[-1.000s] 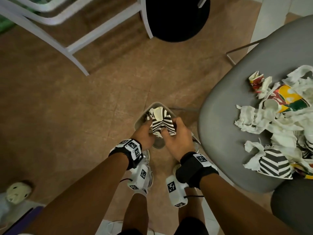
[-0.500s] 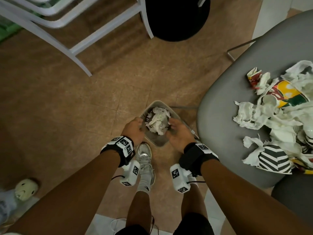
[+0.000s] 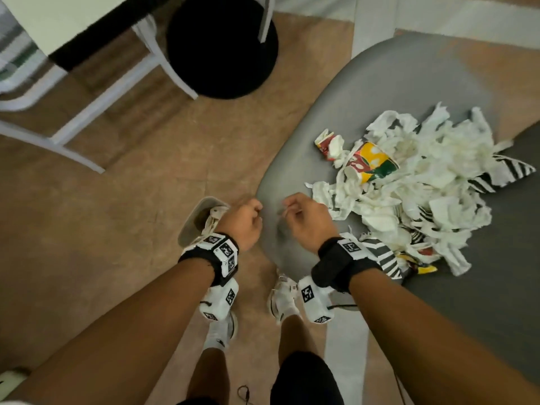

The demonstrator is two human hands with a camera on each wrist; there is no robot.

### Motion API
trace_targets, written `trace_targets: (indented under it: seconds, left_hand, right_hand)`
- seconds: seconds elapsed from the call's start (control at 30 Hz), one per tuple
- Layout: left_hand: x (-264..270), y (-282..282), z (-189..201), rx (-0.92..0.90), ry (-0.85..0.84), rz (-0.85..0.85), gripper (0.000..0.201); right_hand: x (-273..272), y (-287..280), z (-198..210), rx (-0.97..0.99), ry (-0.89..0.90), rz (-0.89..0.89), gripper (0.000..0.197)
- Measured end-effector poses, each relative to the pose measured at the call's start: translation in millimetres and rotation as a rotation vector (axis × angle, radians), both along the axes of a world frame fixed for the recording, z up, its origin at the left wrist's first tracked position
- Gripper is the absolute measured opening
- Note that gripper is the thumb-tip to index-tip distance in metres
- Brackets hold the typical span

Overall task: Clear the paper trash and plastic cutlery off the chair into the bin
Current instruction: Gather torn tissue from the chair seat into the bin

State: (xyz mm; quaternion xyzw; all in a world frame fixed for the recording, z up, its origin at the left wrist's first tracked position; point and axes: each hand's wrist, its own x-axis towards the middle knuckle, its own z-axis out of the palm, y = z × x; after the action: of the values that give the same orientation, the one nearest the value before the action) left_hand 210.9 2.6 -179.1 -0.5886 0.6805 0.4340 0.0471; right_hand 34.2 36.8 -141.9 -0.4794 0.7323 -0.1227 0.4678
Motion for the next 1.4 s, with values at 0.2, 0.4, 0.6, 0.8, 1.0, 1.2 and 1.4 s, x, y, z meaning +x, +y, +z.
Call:
trace_targets:
  seconds: [0.2,0.4,0.6,0.8,1.0,1.2,1.4]
  left_hand:
    - [-102,-6,12,-0.196,-0.01,-0.263,0.04]
    - [-178,-42,17,-0.375,0.004,-0.115,0.067]
    - [-207,-71,17,-0.292,-0.153,-0.252,0.073]
    - [-189,-67,7,-0.276,-0.187,-0.35,0.048]
    - [-156,-54,1,-0.195,-0.007,-0.18,0.021]
    - [-119,-51,14,-0.213,0.015,-0.103,0.059]
    - [-49,-40,21,-0.228,0.019,0.023,0.058]
  right_hand:
    - [-97,2,7,-0.059,0.132,-0.042,0.021]
    - [-162,-3,6,-0.157,0.235,-0.106,0.021]
    - [-182,-11,3,-0.171,0.263,-0.085,0.027]
    - [-186,-26,2,-0.102,0.395,-0.1,0.047]
    - [-175,-37,-8,0.041,0.431,-0.168,0.052]
    - [-141,-41,1,-0.05,0.574,-0.07,0.032]
    - [-92,-44,24,-0.179,0.516,-0.151,0.018]
